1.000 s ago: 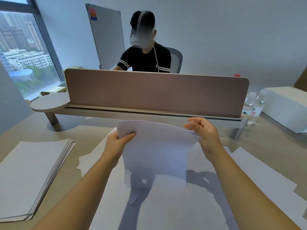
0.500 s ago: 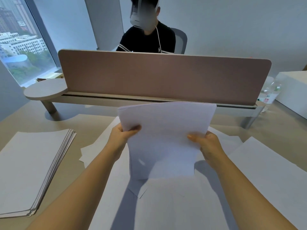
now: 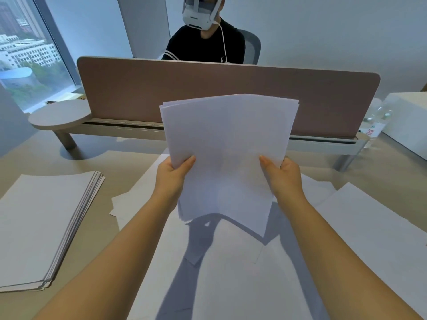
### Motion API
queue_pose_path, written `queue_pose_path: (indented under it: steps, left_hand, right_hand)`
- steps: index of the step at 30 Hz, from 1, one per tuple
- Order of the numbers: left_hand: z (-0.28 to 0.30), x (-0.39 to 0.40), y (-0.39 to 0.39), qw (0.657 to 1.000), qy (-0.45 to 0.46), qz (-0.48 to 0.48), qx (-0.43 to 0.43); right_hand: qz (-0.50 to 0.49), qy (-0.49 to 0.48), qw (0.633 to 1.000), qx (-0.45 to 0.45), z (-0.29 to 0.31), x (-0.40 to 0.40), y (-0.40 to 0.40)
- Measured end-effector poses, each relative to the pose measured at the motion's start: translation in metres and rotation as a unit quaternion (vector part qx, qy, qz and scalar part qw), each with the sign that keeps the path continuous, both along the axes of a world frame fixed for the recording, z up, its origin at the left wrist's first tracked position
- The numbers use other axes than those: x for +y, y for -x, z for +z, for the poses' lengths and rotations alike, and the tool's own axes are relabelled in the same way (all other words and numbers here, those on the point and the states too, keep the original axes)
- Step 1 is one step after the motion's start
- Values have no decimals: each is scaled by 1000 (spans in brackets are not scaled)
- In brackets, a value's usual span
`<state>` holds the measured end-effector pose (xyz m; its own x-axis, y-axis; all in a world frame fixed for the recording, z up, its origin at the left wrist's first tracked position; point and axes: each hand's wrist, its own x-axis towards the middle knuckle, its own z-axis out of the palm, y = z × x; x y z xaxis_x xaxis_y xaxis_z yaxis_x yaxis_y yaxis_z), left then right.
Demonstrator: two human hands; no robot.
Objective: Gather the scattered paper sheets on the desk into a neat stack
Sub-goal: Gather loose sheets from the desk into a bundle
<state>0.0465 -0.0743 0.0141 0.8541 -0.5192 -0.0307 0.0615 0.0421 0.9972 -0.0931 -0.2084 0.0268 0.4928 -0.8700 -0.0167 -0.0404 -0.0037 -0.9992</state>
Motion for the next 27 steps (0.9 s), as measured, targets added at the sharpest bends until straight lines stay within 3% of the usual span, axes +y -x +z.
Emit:
queue_pose_path:
  steps: [4,9,16,27]
  left_hand:
    - [-21,11,4,999,-32,-11,9]
    - [-80,24,16,990,-128,-41,53]
    - [-83,3,31,993,-97,-27,62]
    - [-117,7,67,989,-116,40,80]
  right_hand:
    - [-7,-30,999,15,-16,0,14]
    - [-22,-141,990,22,-63,7,29]
    - [11,-111,994,-15,-59,-1,31]
    - [16,-149,989,23,-97,9,51]
